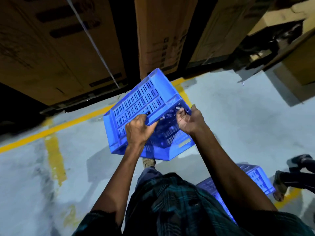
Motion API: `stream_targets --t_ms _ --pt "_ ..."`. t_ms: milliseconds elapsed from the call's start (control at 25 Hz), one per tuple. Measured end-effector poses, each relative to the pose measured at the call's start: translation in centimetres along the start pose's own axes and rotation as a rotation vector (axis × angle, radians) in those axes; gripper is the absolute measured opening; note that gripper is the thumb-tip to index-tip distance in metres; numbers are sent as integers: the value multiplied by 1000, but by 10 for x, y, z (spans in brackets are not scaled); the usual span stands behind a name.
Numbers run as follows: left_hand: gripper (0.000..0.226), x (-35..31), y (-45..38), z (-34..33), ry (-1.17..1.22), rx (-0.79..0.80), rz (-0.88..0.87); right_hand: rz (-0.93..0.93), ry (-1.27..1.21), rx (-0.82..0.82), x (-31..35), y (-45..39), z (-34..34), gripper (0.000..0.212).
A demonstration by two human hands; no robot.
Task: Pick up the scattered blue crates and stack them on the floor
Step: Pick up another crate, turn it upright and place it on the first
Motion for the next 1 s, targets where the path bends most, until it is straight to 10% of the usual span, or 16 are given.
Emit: stream_targets --t_ms 560,760,1000 --pt "80 -86 -82 39 -64 -97 129 219 854 -266 43 -117 72 11" --pt "76 -166 -95 63 -140 -314 65 213 1003 -181 95 -141 55 61" --pt "77 -223 -93 68 -208 -429 150 200 1034 -69 148 -153 43 48"
Point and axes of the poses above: each hand's wrist, its own y-axis away from the middle knuckle, its own z-axis out of the back of the hand, x = y × z, the point moved 1 cm from there along -y, towards the middle knuckle, and after that the axes turned 14 degrees about -x, right-handed, at the moved point
